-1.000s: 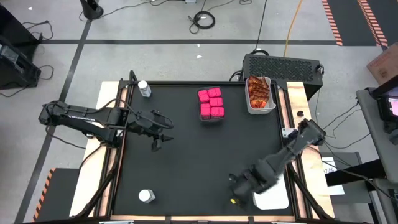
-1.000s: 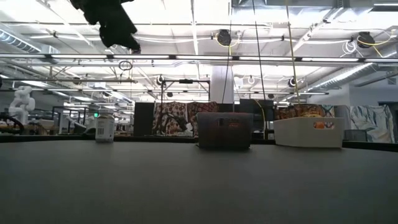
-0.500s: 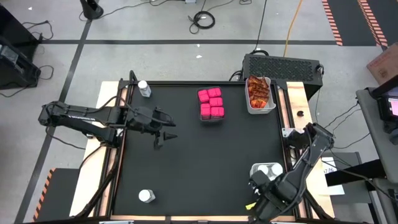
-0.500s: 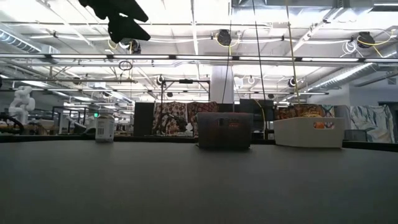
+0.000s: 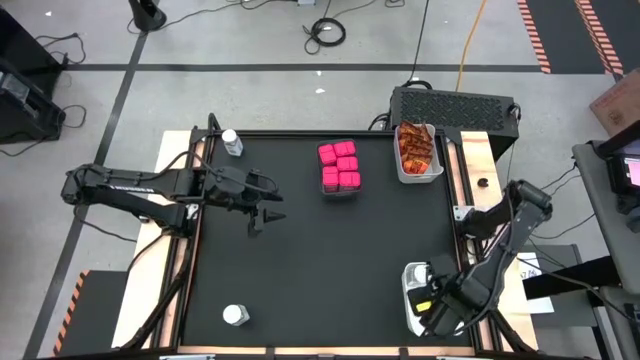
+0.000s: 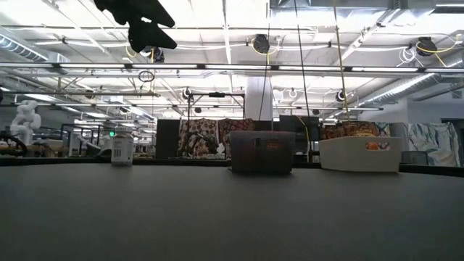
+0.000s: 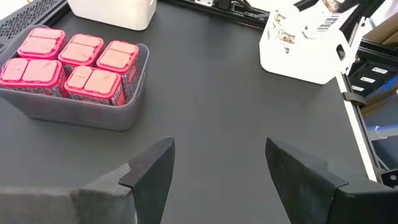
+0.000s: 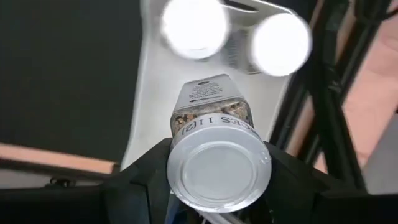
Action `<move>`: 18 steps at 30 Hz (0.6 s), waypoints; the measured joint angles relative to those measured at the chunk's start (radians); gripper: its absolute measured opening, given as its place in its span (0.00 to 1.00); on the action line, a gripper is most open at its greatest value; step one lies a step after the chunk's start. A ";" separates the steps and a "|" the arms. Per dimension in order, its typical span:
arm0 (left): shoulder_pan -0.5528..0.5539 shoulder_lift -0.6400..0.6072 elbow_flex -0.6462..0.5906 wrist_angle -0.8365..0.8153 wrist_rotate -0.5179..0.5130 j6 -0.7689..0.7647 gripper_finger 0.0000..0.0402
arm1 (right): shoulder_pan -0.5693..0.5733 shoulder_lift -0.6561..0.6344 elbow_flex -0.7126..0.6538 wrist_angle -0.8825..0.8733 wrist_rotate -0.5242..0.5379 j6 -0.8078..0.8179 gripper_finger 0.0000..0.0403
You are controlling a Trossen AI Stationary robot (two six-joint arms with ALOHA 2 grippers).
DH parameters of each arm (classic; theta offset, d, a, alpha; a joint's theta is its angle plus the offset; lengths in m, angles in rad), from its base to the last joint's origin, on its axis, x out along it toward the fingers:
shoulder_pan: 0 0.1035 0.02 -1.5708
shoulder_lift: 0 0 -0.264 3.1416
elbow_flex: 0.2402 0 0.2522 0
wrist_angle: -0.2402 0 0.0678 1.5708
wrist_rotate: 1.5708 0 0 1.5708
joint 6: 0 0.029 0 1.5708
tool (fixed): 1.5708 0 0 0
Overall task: Sort spices by type
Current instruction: Put the white seasoning bottle into the bottom white bin
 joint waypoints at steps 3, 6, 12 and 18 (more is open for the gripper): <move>0.001 0.000 0.000 -0.001 0.001 0.000 0.63 | 0.000 -0.058 -0.104 0.104 -0.007 0.007 0.48; 0.001 0.000 0.000 -0.008 0.001 0.000 0.63 | 0.000 -0.096 -0.194 0.226 -0.010 0.007 0.48; 0.003 0.000 0.000 -0.009 0.001 0.001 0.63 | 0.002 -0.130 -0.314 0.246 -0.090 0.021 0.48; 0.006 0.000 0.000 -0.009 0.001 0.002 0.63 | 0.002 -0.183 -0.417 0.309 -0.089 0.028 0.48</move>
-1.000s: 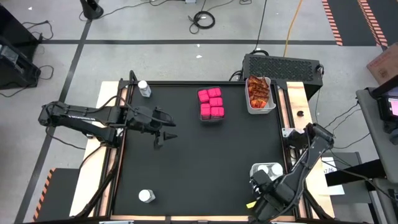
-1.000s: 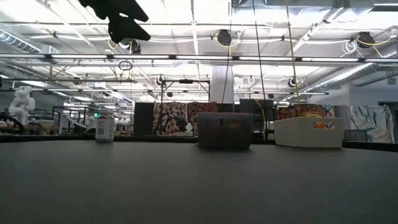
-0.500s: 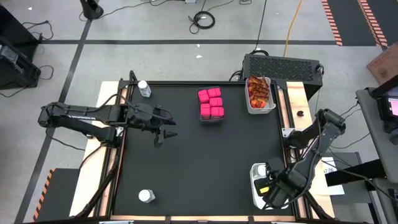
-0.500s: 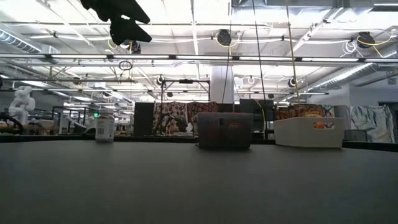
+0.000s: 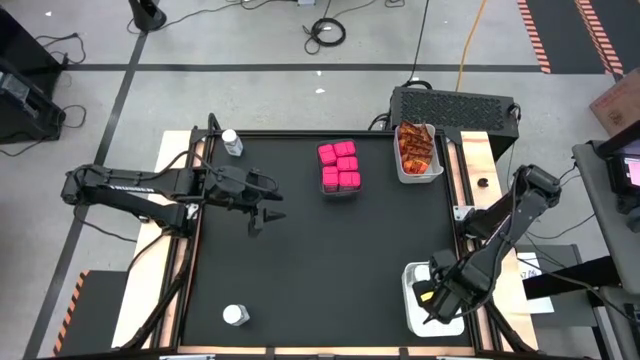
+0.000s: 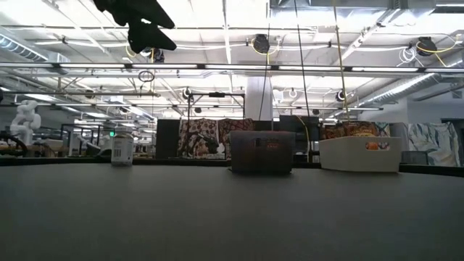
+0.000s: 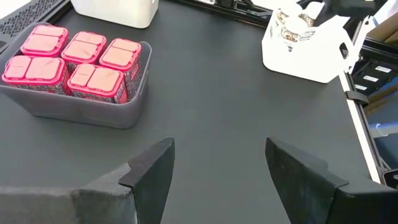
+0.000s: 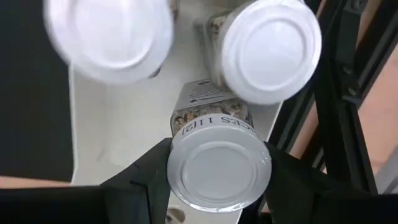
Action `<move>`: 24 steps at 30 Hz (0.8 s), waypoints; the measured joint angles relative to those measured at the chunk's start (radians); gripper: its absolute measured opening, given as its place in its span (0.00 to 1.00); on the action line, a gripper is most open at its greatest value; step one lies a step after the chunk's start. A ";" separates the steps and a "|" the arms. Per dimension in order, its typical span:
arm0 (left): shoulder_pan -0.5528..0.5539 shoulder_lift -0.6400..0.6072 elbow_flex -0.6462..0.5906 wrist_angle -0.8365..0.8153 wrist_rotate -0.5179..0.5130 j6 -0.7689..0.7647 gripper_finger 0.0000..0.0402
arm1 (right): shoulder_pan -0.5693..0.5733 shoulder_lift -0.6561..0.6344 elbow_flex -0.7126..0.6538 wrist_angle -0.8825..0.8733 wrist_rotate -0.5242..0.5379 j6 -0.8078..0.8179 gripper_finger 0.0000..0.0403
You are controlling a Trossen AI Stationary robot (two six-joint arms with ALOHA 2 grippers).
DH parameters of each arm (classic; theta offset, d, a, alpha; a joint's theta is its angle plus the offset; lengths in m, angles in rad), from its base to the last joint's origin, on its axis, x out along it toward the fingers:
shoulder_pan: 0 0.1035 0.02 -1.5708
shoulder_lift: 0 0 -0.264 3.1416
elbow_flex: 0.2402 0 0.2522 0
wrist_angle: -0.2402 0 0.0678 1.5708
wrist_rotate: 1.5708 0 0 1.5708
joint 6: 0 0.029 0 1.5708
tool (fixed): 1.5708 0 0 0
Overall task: Sort spices by type
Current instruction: Put the white seasoning bottle into the bottom white bin
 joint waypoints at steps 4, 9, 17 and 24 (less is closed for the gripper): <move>0.000 0.000 0.000 0.000 0.000 0.000 0.63 | 0.000 -0.027 -0.061 0.043 -0.010 0.003 0.48; 0.000 0.000 0.000 0.000 0.000 -0.002 0.63 | 0.000 -0.049 -0.101 0.063 -0.015 0.004 0.48; 0.000 0.000 0.000 0.000 0.000 -0.002 0.63 | -0.005 -0.058 -0.108 0.048 0.002 0.001 0.48; 0.000 0.000 0.000 0.000 0.004 -0.003 0.63 | -0.005 -0.058 -0.108 0.052 0.002 -0.007 0.58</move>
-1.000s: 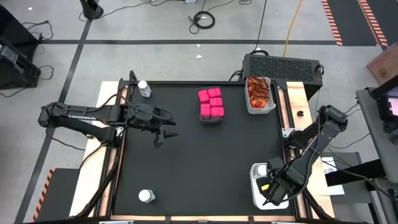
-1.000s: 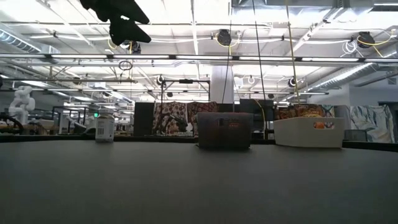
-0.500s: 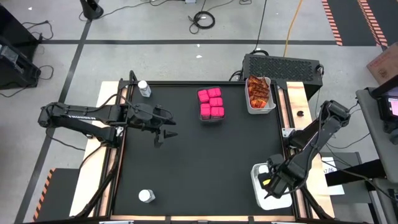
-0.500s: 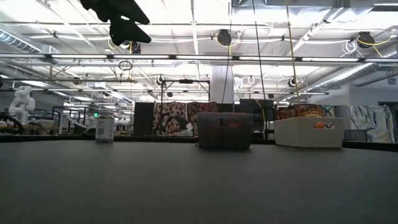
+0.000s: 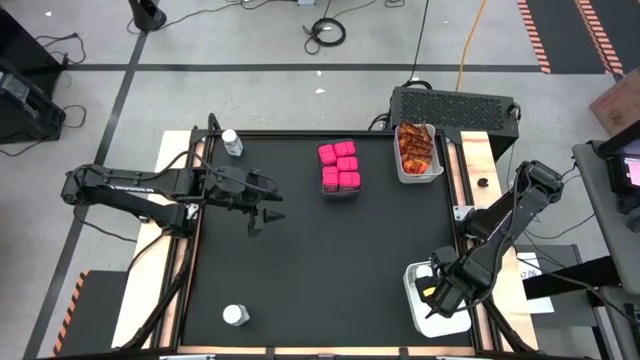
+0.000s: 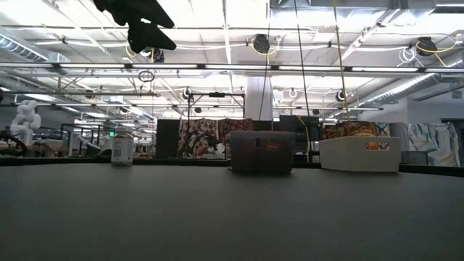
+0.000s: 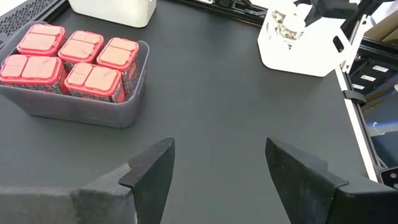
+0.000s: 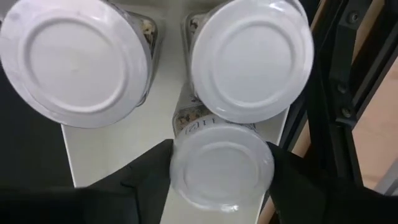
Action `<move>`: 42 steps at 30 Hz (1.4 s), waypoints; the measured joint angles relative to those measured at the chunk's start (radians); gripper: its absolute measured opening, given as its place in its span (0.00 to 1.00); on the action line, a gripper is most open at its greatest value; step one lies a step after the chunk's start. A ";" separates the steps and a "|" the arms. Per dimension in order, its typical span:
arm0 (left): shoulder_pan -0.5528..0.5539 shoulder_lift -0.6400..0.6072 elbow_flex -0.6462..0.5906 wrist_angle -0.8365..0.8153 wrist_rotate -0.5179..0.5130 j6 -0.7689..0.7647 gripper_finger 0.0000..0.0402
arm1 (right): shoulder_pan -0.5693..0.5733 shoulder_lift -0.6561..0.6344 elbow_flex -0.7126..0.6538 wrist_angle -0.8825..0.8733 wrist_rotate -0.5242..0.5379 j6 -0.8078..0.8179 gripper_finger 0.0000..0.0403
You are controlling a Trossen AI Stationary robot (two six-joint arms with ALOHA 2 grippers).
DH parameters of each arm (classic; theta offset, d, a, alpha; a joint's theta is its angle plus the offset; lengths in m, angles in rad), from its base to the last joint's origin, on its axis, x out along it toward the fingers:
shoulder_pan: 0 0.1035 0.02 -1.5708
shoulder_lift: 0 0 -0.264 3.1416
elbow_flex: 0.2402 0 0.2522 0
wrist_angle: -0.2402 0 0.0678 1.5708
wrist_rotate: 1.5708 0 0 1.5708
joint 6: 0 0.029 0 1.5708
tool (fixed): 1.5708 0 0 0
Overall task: Sort spices by type
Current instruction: Put the white seasoning bottle into the bottom white bin
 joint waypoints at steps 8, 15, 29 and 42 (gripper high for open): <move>0.000 0.000 0.000 0.000 0.002 -0.003 0.63 | 0.000 0.000 0.000 -0.019 -0.051 -0.008 0.68; 0.000 0.000 0.000 0.000 0.003 -0.002 0.63 | -0.002 0.000 0.053 -0.089 -0.050 -0.014 0.65; 0.007 -0.005 0.091 -0.292 0.005 -0.006 0.63 | -0.045 0.000 0.338 -0.197 0.168 -0.075 0.63; 0.175 -0.006 0.177 -0.731 -0.190 -0.140 0.63 | -0.195 0.040 0.386 0.234 0.611 -0.480 0.63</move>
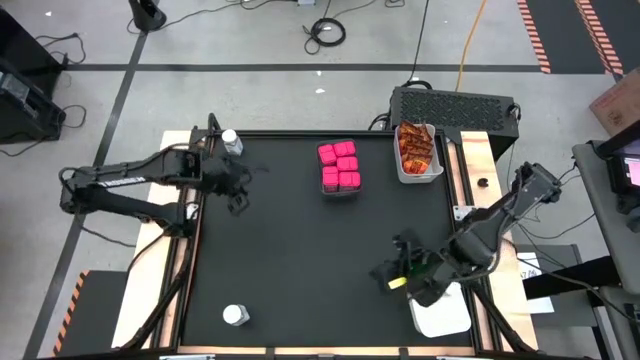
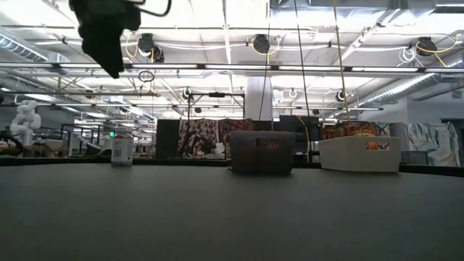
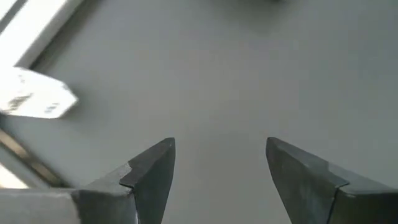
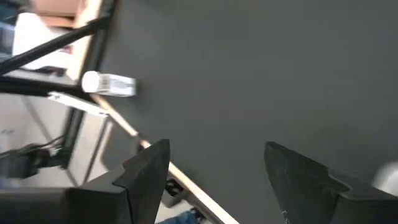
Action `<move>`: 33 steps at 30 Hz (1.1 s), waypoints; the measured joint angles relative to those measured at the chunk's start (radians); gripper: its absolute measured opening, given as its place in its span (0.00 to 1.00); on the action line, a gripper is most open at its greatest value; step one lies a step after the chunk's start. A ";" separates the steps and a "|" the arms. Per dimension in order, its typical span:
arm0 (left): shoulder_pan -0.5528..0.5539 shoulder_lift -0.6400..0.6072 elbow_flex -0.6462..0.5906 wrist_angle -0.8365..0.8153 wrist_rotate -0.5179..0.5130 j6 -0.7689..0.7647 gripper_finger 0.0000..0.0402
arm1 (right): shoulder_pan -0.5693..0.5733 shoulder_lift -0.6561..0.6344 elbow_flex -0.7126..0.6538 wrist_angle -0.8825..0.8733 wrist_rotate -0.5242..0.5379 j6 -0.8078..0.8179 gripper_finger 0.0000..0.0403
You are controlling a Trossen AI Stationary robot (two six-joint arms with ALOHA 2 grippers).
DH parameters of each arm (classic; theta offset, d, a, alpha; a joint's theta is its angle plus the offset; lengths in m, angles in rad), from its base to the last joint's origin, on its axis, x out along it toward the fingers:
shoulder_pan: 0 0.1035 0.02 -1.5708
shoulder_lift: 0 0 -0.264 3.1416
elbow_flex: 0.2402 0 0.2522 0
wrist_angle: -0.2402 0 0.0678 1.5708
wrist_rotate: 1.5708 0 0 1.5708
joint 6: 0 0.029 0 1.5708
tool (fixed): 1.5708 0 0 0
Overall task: Sort spices by type
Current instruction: Put the white seasoning bottle into the bottom white bin
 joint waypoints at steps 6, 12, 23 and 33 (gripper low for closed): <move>0.368 0.048 0.000 0.034 0.045 0.174 0.63 | -0.041 0.073 0.000 0.258 -0.009 -0.219 0.63; 0.724 0.178 0.000 0.123 0.093 0.338 0.63 | -0.047 0.111 0.000 0.328 -0.016 -0.293 0.63; 0.906 0.334 0.000 0.280 0.131 0.396 0.63 | -0.081 0.117 0.000 0.279 -0.062 -0.343 0.64; 0.906 0.409 0.003 0.344 0.091 0.396 0.63 | -0.135 0.117 0.000 0.279 -0.150 -0.391 0.64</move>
